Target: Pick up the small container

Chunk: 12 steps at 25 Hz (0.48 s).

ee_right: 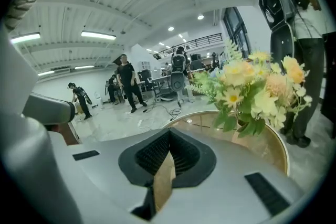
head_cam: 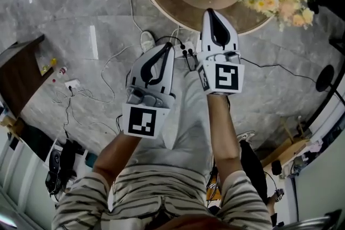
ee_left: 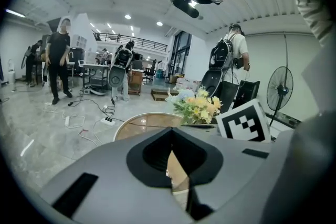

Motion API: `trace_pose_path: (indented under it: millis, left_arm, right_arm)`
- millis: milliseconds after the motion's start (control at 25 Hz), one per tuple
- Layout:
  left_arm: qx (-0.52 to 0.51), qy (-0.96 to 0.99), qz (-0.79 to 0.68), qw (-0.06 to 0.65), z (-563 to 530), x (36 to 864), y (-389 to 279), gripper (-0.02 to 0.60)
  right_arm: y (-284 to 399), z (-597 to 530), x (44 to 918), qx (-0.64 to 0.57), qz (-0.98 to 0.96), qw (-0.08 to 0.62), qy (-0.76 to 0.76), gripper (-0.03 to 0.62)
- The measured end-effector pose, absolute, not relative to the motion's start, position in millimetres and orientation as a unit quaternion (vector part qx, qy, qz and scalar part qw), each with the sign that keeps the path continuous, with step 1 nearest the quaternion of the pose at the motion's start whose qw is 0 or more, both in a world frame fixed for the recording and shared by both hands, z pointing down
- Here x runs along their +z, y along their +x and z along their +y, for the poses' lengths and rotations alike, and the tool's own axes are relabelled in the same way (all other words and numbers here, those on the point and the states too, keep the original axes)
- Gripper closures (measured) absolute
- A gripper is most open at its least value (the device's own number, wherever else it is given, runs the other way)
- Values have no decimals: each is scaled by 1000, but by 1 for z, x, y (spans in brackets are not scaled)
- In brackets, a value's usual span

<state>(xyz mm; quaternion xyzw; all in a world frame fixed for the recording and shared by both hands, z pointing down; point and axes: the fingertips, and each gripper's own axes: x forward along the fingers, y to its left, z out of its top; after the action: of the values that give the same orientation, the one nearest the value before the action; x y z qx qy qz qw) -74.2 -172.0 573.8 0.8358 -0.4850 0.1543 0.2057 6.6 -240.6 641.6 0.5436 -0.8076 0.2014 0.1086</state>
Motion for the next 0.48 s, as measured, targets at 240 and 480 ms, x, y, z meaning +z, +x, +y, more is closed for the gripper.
trace_pose_path:
  millis: [240,480]
  left_arm:
    - [163,839,-475,212,-173,608,-69,583]
    - [162,839,-475,211,-180,624,-73,583]
  right_arm:
    - [6,-265,687,195,-808,118,544,579]
    - [-2,-277,717,201,-807,124,541,464]
